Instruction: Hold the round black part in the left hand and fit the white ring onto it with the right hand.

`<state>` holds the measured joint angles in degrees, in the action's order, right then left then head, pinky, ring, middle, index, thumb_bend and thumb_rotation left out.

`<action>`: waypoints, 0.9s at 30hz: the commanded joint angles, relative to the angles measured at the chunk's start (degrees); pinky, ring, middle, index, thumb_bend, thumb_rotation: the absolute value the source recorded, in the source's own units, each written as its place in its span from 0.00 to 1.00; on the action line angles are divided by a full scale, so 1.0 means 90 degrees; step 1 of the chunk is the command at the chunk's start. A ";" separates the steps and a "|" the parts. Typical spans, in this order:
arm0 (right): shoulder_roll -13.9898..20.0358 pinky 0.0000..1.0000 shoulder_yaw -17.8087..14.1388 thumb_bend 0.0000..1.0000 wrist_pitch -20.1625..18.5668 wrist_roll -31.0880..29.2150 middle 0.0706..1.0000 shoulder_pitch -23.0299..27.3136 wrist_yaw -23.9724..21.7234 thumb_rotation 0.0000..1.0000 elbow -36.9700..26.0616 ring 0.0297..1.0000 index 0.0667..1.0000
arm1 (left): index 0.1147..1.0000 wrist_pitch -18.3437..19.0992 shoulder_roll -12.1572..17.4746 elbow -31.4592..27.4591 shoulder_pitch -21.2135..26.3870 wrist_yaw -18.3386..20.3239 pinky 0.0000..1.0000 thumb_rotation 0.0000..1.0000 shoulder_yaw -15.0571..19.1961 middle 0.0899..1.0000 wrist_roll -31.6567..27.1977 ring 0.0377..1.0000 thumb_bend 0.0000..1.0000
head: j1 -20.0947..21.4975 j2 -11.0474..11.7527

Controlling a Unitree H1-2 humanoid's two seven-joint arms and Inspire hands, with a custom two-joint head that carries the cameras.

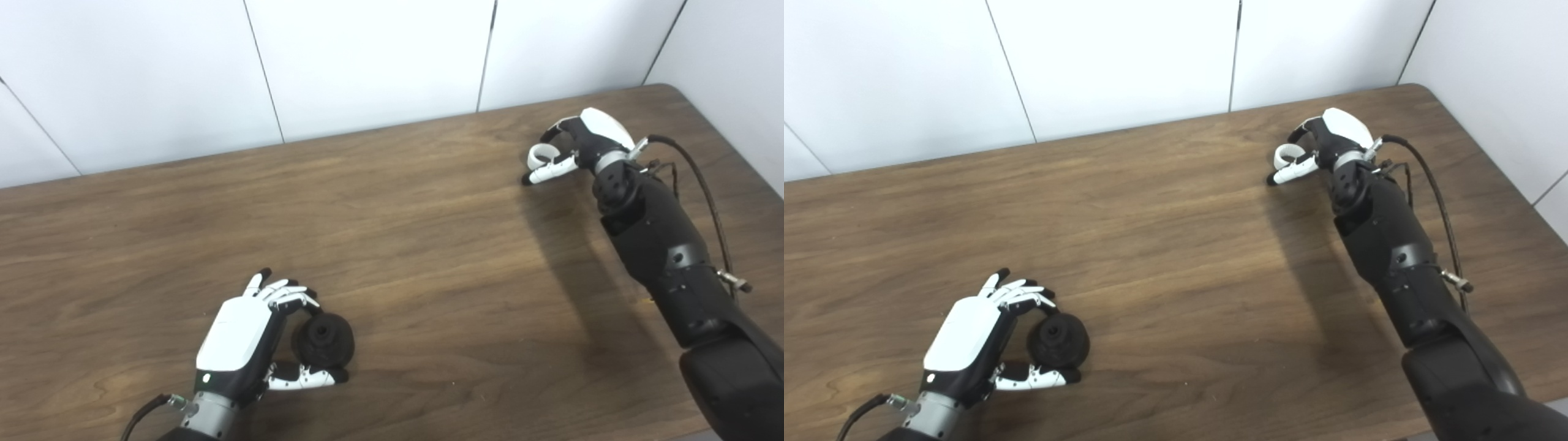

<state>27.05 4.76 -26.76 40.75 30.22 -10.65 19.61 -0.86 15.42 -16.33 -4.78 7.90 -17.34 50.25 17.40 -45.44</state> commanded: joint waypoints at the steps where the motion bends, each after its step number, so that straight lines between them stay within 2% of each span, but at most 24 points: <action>1: 0.0209 0.88 -0.0061 0.79 -0.0015 0.0066 0.92 0.0216 0.0013 0.28 -0.0148 0.98 0.68 | 0.42 0.0143 0.0186 0.0067 -0.0014 0.0155 1.00 0.05 0.0111 0.73 0.0040 0.86 0.52 | 0.0003 -0.0009; 17: 0.0210 0.89 -0.0076 0.78 -0.0014 -0.0006 0.93 0.0134 0.0032 0.27 -0.0146 0.99 0.66 | 0.42 0.0125 0.0199 0.0070 -0.0025 0.0144 1.00 0.05 0.0119 0.73 0.0065 0.85 0.52 | 0.0004 -0.0017; 23: 0.0255 0.94 0.0019 0.78 0.0010 -0.0099 0.91 0.0102 0.0115 0.24 -0.0159 1.00 0.61 | 0.42 0.0132 0.0193 0.0078 -0.0026 0.0137 0.99 0.05 0.0141 0.73 0.0034 0.85 0.52 | 0.0004 -0.0017; 24: 0.0249 0.94 0.0026 0.65 0.0031 -0.0126 0.90 0.0093 0.0180 0.19 -0.0154 0.99 0.53 | 0.42 0.0139 0.0192 0.0072 -0.0024 0.0148 1.00 0.05 0.0143 0.73 0.0029 0.85 0.52 | 0.0004 -0.0017; 25: 0.0245 0.95 0.0032 0.59 0.0050 -0.0151 0.88 0.0084 0.0236 0.17 -0.0152 0.98 0.49 | 0.42 0.0139 0.0191 0.0067 -0.0023 0.0154 1.00 0.05 0.0146 0.73 0.0022 0.86 0.52 | 0.0004 -0.0017; 27: 0.0231 0.96 0.0027 0.54 0.0094 -0.0206 0.83 0.0055 0.0364 0.14 -0.0173 0.97 0.46 | 0.42 0.0149 0.0191 0.0042 -0.0018 0.0182 1.00 0.05 0.0159 0.73 -0.0004 0.86 0.52 | -0.0006 -0.0056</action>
<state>27.45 5.27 -26.42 38.70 29.82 -9.09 19.20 -0.87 15.51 -16.33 -4.77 8.35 -16.84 49.65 17.31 -45.88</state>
